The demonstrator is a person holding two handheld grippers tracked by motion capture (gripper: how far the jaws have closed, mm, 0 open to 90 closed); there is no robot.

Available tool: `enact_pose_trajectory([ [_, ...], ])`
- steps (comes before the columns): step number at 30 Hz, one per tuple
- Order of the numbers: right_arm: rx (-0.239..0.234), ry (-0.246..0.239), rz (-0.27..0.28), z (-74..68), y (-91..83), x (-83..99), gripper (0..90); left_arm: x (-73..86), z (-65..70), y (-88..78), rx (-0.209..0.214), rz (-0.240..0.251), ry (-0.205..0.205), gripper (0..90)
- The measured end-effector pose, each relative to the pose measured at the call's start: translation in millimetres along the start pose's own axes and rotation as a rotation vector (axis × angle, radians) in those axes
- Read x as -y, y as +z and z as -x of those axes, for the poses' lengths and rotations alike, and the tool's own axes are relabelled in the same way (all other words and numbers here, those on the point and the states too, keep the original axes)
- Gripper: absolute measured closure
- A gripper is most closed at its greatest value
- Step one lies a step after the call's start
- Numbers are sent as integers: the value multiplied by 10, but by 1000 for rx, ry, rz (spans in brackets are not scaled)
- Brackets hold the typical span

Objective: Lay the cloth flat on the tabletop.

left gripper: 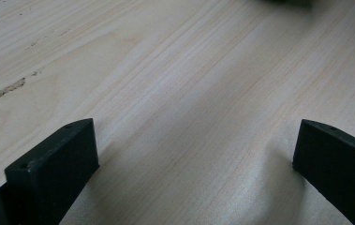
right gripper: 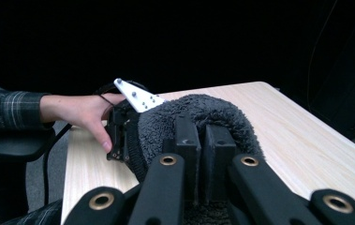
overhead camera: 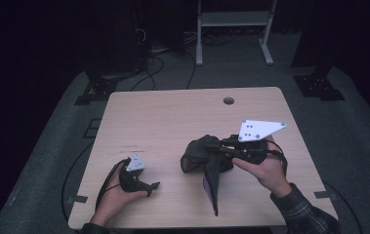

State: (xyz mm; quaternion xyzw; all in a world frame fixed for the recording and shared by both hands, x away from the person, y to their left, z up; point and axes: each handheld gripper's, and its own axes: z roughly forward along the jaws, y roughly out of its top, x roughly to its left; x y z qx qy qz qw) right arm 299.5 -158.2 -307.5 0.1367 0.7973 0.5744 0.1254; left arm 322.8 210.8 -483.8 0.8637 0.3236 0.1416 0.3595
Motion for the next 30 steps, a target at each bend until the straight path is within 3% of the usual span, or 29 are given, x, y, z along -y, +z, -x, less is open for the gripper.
enact_pose_trajectory([
  [7, 62, 28, -9, 159, -30, 79, 855, 0, 0, 0, -1, 0, 0, 0],
  [14, 202, 82, -46, 499, -119, 282, 854, 0, -1, 2, -2, 2, 1, 0],
  [15, 202, 82, -46, 499, -119, 282, 854, 0, -1, 2, -2, 2, 1, 0],
  [16, 240, 96, -62, 597, -153, 353, 853, 0, -1, 1, -2, 1, 2, 0],
  [17, 240, 96, -62, 597, -153, 353, 853, 0, -1, 1, -2, 1, 2, 0],
  [20, 318, 135, -98, 802, -230, 529, 853, 0, -1, -1, -1, -2, 1, 0],
  [23, 345, 167, -118, 905, -270, 635, 853, 0, 1, 0, 0, 0, -1, 0],
  [24, 380, 188, -150, 996, -299, 747, 853, 0, 1, 1, -1, 1, -1, 0],
  [26, 389, 201, -161, 1028, -308, 790, 853, 0, 0, 2, -2, 2, 1, 0],
  [30, 447, 263, -237, 1239, -364, 1093, 850, 2, 1, 1, -2, 1, 1, 0],
])
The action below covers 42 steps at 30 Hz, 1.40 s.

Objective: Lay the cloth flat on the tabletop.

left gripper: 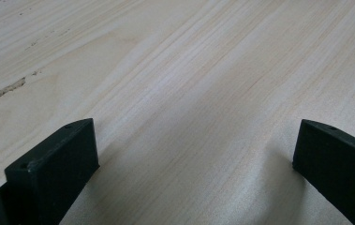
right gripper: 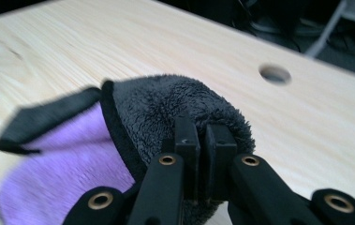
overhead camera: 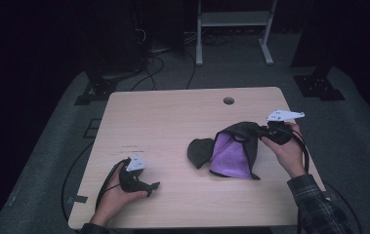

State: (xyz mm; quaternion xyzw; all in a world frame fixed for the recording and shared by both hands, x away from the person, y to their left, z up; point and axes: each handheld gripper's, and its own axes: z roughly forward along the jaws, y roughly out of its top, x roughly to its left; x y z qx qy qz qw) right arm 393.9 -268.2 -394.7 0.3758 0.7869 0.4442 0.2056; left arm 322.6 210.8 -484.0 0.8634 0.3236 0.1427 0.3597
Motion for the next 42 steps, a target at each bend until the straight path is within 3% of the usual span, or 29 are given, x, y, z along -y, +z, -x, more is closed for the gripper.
enact_pose_trajectory([
  [1, 0, 0, 0, 0, 0, 0, 850, 0, 0, 0, 0, 0, 0, 0],
  [2, 26, 20, -44, 107, 52, 107, 848, 0, 0, -1, 0, 0, 1, 0],
  [4, 34, 30, -58, 143, 68, 147, 848, 1, 1, -1, 0, -1, 1, 0],
  [10, 103, 87, -193, 416, 229, 483, 843, 1, 1, -2, 0, 0, 0, 0],
  [16, 120, 106, -239, 506, 320, 611, 835, 2, 2, -2, 0, 0, 0, 0],
  [21, 105, 117, -235, 522, 296, 607, 779, 2, 1, -2, 0, 0, 0, 0],
  [29, 43, 139, -224, 528, 29, 600, 654, 1, 2, -2, 0, -1, 0, 0],
  [30, 13, 163, -231, 559, -38, 632, 631, 1, 2, -3, 0, -2, -1, 0],
  [32, -1, 175, -232, 587, -99, 666, 625, 1, 2, -4, 0, -2, 0, 0],
  [36, 10, 174, -232, 634, -213, 709, 612, 2, 6, -5, -8, -3, -8, 0],
  [39, 27, 193, -201, 686, -350, 749, 611, 0, 11, -11, -17, 3, -16, 5],
  [40, 30, 201, -187, 697, -404, 769, 611, -7, 13, -20, -15, 11, -12, 104],
  [42, 29, 194, -184, 691, -414, 778, 611, -39, 20, -23, -7, 9, 0, 157],
])
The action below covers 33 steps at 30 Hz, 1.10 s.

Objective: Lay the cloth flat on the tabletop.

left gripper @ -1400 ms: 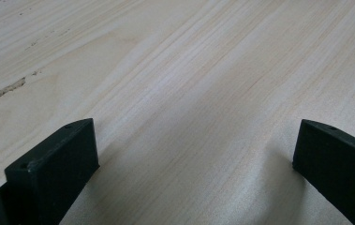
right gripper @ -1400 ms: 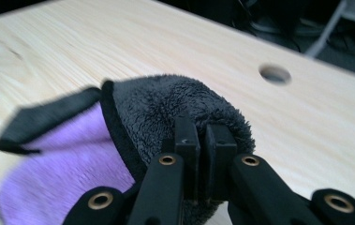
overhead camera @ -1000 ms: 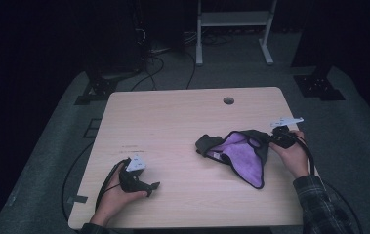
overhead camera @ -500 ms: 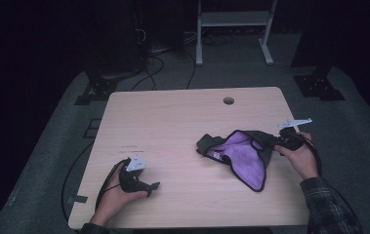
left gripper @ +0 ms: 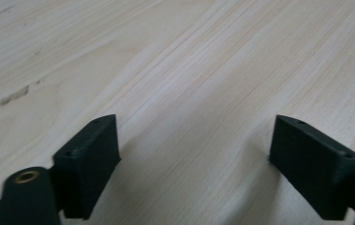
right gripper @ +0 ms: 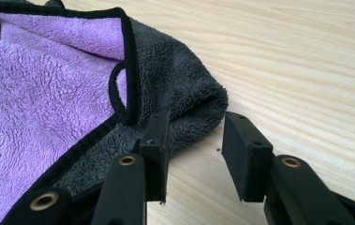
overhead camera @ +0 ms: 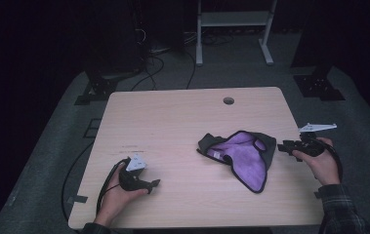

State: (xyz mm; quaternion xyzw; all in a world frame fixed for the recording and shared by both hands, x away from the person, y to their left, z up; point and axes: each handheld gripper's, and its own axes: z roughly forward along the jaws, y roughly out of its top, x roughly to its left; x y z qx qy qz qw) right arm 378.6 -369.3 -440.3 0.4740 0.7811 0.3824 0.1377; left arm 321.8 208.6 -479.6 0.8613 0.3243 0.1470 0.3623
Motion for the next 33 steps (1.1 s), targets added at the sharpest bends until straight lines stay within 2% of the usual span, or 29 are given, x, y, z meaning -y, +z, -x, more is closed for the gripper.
enact_pose_trajectory([
  [1, 1, -3, 0, -8, 6, -3, 606, -39, 21, 13, -8, 4, 22, 189],
  [3, -1, -17, 3, -31, 27, -17, 605, -66, 30, 15, -6, 7, 37, 235],
  [5, -10, -27, 6, -71, 49, -38, 606, -130, 47, 17, 0, 33, 51, 289],
  [6, -14, -30, 7, -88, 57, -47, 606, -201, 60, 22, 13, 54, 64, 323],
  [7, -17, -36, 7, -113, 66, -61, 606, -245, 72, 38, 20, 70, 61, 343],
  [8, -17, -36, 7, -113, 66, -61, 606, -245, 72, 38, 20, 70, 61, 353],
  [10, -30, -55, 15, -191, 88, -104, 606, -382, 90, 100, 44, 77, 77, 372],
  [12, -37, -67, 21, -232, 101, -124, 606, -434, 106, 140, 58, 89, 70, 370],
  [15, -46, -74, 25, -267, 115, -143, 606, -562, 155, 258, 67, 94, 79, 359],
  [16, -48, -80, 24, -292, 130, -156, 605, -632, 193, 335, 73, 109, 84, 352],
  [17, -48, -80, 24, -292, 130, -156, 605, -632, 193, 335, 73, 109, 84, 350],
  [18, -50, -81, 25, -305, 138, -163, 606, -681, 223, 393, 80, 118, 78, 350],
  [22, -51, -96, 34, -346, 168, -186, 591, -877, 325, 608, 110, 116, 96, 325],
  [23, -51, -96, 34, -346, 168, -186, 591, -877, 325, 608, 110, 116, 96, 322],
  [33, -48, -109, 30, -375, 211, -202, 554, -1156, 517, 1007, 107, 121, 107, 313],
])
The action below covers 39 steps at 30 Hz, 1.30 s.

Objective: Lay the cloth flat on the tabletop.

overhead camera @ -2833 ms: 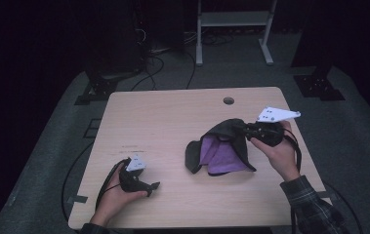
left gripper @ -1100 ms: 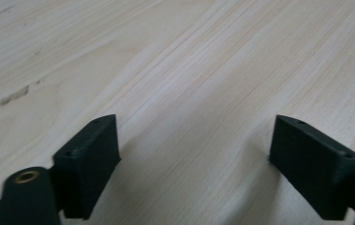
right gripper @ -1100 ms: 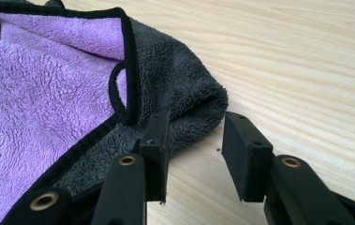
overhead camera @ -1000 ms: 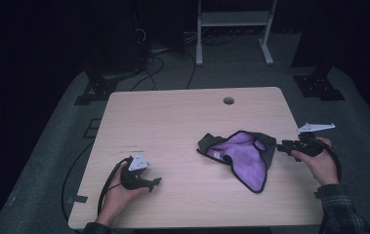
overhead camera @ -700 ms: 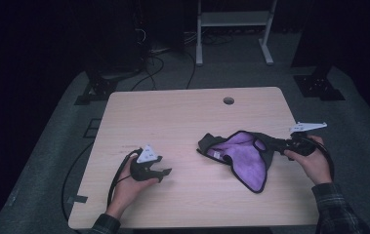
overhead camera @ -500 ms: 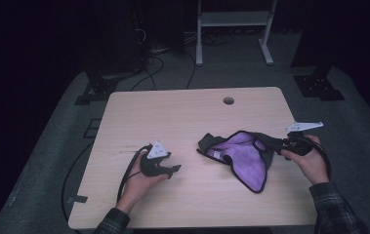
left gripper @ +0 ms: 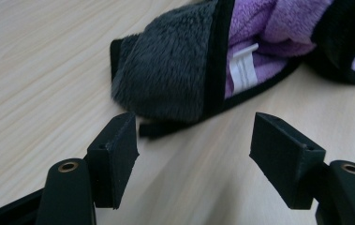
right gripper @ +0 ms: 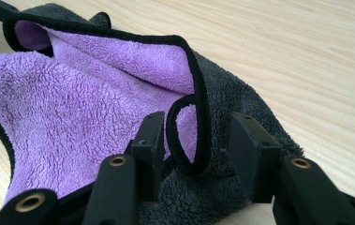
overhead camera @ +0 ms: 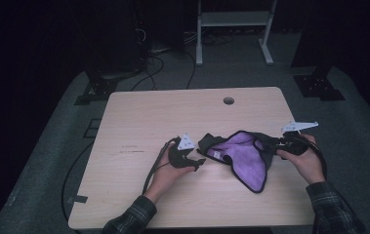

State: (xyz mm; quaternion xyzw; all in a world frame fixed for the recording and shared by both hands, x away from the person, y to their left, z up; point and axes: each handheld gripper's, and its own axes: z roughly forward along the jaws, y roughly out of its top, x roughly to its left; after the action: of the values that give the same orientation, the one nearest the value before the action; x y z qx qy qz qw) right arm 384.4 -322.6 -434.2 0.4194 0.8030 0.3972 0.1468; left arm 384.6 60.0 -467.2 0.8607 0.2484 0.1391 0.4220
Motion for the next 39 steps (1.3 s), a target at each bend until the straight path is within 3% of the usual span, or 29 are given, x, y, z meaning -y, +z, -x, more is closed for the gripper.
enact_pose_trajectory([
  [6, 5, 4, 11, 9, -20, 0, 548, -89, 8, 222, -20, -20, 2, 351],
  [7, 6, 3, 11, 8, -23, 2, 548, -98, -4, 246, -26, -26, -5, 459],
  [8, 6, 3, 11, 8, -23, 2, 548, -103, -17, 256, -31, -31, -12, 459],
  [9, 4, 2, 11, 7, -28, 4, 548, -111, -49, 261, -32, -23, -32, 580],
  [11, 3, 1, 12, 6, -30, 5, 548, -123, -133, 233, -28, -19, -76, 618],
  [13, 3, 0, 12, 1, -32, 8, 548, -128, -191, 198, -23, -17, -104, 787],
  [15, 5, -2, 11, 0, -33, 8, 549, -126, -245, 147, -9, -18, -143, 819],
  [17, 4, -7, 9, -6, -35, 11, 551, -131, -295, 72, 10, -16, -178, 841],
  [20, -4, -13, 4, -41, -43, 18, 574, -154, -322, -20, 19, -5, -190, 846],
  [29, -50, -53, 7, -250, 42, -32, 611, -177, -314, -269, 8, -1, -173, 844],
  [33, -17, -72, -10, -325, 253, -93, 620, -157, -288, -300, 15, -5, -158, 844],
  [35, 36, -85, -33, -342, 408, -130, 622, -149, -279, -305, 18, -2, -162, 843],
  [39, 83, -99, -54, -335, 513, -135, 613, -132, -288, -307, 26, -8, -155, 843],
])
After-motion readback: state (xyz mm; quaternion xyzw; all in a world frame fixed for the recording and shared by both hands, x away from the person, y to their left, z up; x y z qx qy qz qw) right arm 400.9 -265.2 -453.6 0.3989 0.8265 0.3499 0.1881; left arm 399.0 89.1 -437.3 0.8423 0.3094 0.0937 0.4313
